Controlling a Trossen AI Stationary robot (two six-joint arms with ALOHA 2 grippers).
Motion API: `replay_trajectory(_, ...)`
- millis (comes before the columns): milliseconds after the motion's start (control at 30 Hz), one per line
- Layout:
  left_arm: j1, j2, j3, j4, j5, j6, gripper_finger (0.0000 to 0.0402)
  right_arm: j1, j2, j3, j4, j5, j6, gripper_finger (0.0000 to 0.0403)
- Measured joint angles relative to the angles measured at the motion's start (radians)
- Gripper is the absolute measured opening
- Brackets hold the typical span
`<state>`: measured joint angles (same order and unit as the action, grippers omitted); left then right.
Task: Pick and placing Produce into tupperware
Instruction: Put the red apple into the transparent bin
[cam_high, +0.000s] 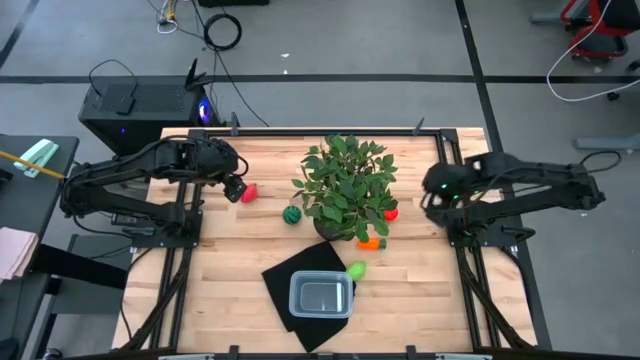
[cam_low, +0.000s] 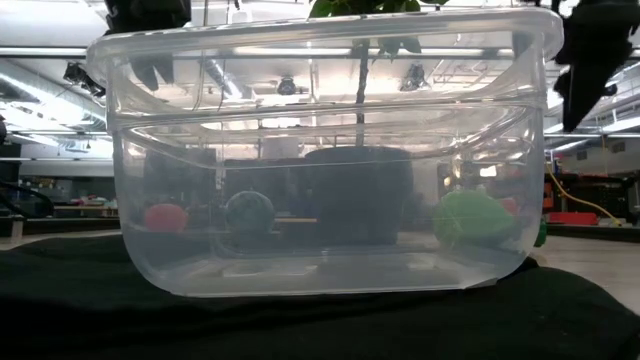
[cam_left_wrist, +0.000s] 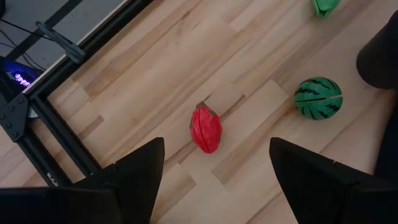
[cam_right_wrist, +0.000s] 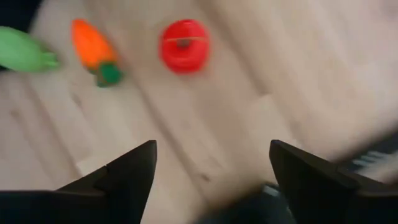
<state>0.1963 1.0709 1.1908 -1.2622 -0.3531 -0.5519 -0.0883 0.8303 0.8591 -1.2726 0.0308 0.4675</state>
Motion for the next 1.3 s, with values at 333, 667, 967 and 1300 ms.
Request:
replay_trajectory(333, 0.004, -0.005, 0.000, -0.007, 0.000, 0.034, 0.0300, 0.000, 0.061, -0.177, 0.346, -0.047, -0.046, 0.0355)
replay_trajectory(667, 0.004, -0.005, 0.000, -0.007, 0.000, 0.033, 0.0300, 0.028, 0.196, -0.197, 0.437, 0.110, -0.176, 0.0378)
replay_trajectory(967, 0.004, -0.005, 0.000, -0.006, 0.000, 0.033, 0.0300, 0.028, 0.270, -0.197, 0.547, 0.141, -0.173, 0.0376)
replay_trajectory(1300, 0.004, -0.005, 0.000, -0.006, 0.000, 0.033, 0.0298, 0.028, 0.356, -0.197, 0.628, 0.141, -0.263, 0.0373)
